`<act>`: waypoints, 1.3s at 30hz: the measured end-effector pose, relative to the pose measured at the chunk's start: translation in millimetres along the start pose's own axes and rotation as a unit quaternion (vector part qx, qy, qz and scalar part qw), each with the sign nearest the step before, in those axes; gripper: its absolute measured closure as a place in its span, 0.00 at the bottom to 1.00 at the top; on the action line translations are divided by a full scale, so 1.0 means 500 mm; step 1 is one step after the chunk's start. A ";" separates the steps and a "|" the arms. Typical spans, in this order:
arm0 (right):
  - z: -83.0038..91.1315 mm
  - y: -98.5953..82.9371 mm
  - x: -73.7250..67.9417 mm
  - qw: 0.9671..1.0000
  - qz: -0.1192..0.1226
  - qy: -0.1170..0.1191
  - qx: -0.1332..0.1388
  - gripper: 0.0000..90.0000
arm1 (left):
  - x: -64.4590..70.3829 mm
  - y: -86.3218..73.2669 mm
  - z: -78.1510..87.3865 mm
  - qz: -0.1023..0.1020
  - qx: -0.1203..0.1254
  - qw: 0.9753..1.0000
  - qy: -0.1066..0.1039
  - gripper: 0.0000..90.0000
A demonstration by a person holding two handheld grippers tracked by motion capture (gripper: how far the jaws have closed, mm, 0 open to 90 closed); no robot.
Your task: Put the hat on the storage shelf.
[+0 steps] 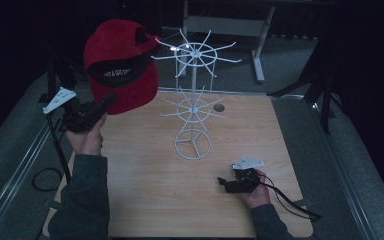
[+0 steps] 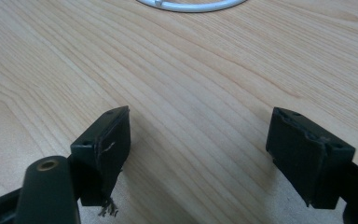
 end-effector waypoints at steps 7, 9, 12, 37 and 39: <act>0.000 0.000 0.000 1.000 0.000 0.000 0.000 0.24 | 0.005 0.007 0.001 -0.003 0.005 1.000 0.000 0.95; 0.000 0.000 0.000 1.000 0.000 0.000 0.000 0.24 | 0.007 0.007 0.001 -0.005 0.005 1.000 0.000 0.95; 0.000 0.000 0.000 1.000 0.000 0.000 0.000 0.24 | 0.010 0.009 0.000 -0.003 0.009 1.000 -0.001 0.95; 0.000 0.000 0.000 1.000 0.000 0.000 0.000 0.24 | 0.022 0.024 -0.001 -0.002 0.026 1.000 -0.009 0.95; 0.000 0.000 0.000 1.000 0.000 0.000 0.000 0.24 | 0.024 0.026 -0.001 -0.003 0.028 1.000 -0.009 0.95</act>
Point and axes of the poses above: each handheld gripper's, and its own axes: z roughly backward along the jaws, y roughly out of its top, x roughly to its right, the point moved 10 cm from there along -z, roughly forward along the jaws, and after that the axes turned 13 degrees about -y, right-handed, at the moved point
